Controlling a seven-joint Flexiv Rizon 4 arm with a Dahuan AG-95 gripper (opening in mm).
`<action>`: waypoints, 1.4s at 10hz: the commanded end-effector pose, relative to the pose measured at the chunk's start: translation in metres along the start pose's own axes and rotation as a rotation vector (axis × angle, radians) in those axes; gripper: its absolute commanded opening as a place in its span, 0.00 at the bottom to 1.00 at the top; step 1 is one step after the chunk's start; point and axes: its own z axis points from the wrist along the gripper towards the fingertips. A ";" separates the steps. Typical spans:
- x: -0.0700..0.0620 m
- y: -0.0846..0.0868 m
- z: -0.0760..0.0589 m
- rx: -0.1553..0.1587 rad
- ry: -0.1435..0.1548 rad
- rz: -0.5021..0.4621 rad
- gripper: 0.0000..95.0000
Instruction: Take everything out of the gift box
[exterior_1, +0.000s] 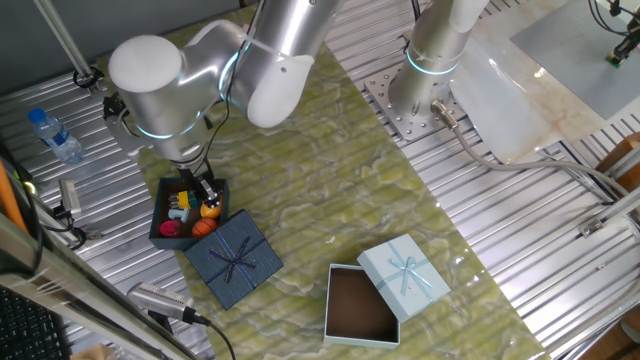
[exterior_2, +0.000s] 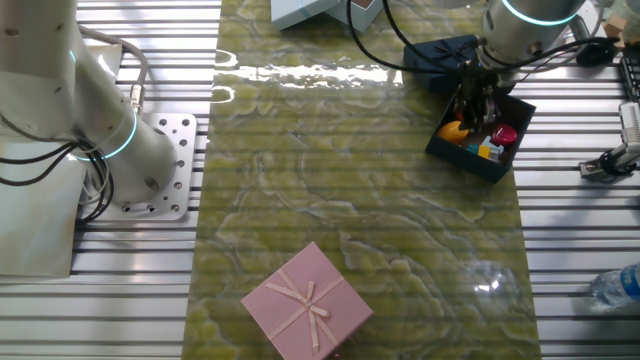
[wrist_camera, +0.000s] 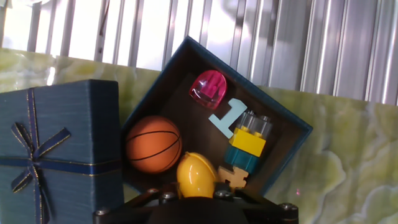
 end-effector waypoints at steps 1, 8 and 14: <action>-0.001 0.000 0.001 -0.001 -0.002 -0.001 0.40; -0.003 -0.003 0.011 -0.003 -0.003 -0.022 0.40; -0.006 -0.003 0.023 -0.001 -0.009 -0.041 0.40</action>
